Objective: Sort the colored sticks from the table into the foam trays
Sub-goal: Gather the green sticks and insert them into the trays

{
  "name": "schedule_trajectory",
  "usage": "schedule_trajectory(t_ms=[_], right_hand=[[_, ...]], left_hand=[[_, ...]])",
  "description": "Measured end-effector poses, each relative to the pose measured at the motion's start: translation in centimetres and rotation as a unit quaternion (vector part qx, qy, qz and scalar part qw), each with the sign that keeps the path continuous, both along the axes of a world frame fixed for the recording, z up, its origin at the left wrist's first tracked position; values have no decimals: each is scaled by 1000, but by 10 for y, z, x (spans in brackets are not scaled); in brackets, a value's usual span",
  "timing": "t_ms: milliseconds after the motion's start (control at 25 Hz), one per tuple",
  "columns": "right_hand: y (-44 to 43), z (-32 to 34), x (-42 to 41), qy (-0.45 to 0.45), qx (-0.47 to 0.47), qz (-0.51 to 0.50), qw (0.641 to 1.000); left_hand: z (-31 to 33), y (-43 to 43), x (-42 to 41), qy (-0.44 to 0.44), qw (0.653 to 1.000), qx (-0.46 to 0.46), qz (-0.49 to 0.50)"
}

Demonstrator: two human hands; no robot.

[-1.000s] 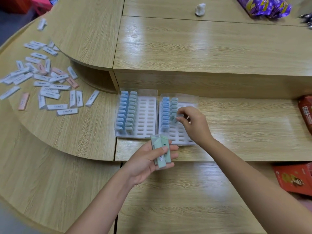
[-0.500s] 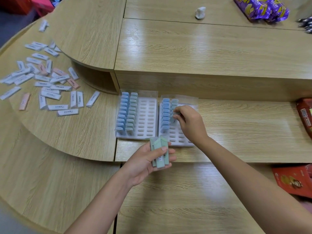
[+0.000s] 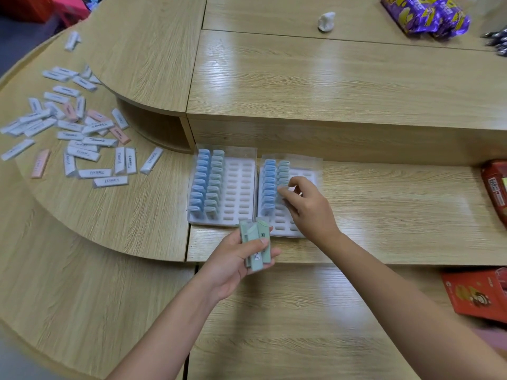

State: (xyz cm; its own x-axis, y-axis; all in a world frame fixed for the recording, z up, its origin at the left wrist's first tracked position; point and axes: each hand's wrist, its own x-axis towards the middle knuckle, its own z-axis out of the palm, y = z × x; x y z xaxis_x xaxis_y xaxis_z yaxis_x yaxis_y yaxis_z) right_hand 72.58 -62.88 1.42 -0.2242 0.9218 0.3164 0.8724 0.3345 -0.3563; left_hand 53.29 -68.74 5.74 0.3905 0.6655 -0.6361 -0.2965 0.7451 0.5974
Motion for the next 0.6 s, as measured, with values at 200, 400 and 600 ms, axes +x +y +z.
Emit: schedule_trajectory(t_ms=[200,400,600], right_hand=[[-9,19,7,-67,-9,43,997],[-36,56,-5,188,-244,6,951],[-43,59,-4,261,-284,-8,922]], left_hand=[[-2,0,3,7,1000,-2,21],[-3,0,12,18,1000,5,8],[-1,-4,17,27,1000,0,-4]])
